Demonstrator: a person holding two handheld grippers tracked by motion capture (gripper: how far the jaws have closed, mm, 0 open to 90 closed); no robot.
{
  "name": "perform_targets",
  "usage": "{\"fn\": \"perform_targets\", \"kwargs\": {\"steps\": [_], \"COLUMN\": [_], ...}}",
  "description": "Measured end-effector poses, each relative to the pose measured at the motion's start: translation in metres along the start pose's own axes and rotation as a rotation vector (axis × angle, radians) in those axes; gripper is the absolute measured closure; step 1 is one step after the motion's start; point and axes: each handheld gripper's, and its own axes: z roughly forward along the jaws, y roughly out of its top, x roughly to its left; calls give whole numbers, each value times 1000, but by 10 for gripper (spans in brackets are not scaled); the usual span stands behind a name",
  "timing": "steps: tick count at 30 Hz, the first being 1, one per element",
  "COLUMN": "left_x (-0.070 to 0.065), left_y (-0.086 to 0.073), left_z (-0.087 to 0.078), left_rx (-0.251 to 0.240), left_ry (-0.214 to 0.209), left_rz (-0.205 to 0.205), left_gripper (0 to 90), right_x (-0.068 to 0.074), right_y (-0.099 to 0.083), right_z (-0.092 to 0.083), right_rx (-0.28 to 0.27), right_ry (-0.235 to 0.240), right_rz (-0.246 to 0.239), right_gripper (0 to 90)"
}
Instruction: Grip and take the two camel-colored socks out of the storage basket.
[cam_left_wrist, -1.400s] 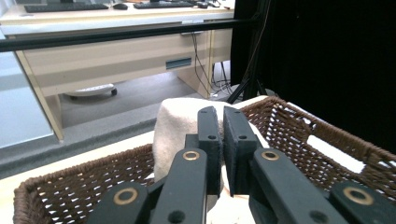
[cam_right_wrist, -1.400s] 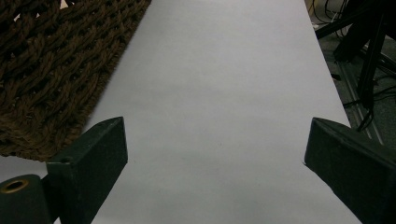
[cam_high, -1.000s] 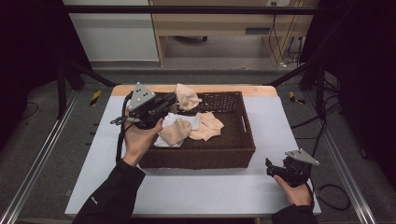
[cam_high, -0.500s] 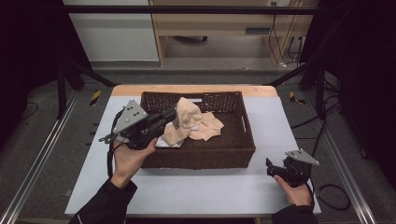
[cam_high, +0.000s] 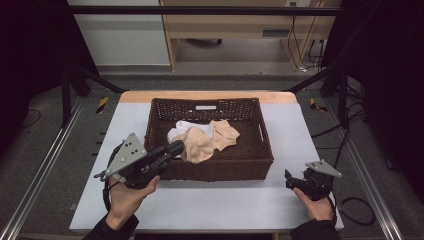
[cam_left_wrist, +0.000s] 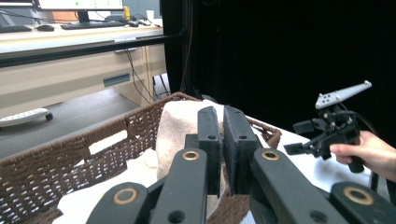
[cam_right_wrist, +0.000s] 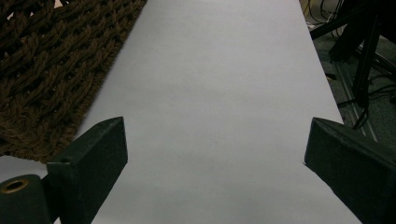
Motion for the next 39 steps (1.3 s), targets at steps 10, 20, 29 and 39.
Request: {"fn": "perform_targets", "kwargs": {"steps": [10, 20, 29, 39], "left_x": [-13, -23, -27, -27], "left_y": [-15, -47, -86, -116], "left_z": [-15, -13, 4, 23], "left_rx": [43, 139, 260, 368], "left_ry": [-16, -50, -75, -98], "left_rz": [4, -11, -42, -66], "left_gripper": [858, 858, 857, 856], "right_x": [0, 0, 0, 0], "right_y": [0, 0, -1, -1], "right_z": [0, 0, 0, 0], "right_rx": [4, 3, 3, 6], "right_ry": [0, -3, -2, -1], "right_rz": [9, 5, 4, 5], "right_gripper": [62, 62, 62, 62]}}
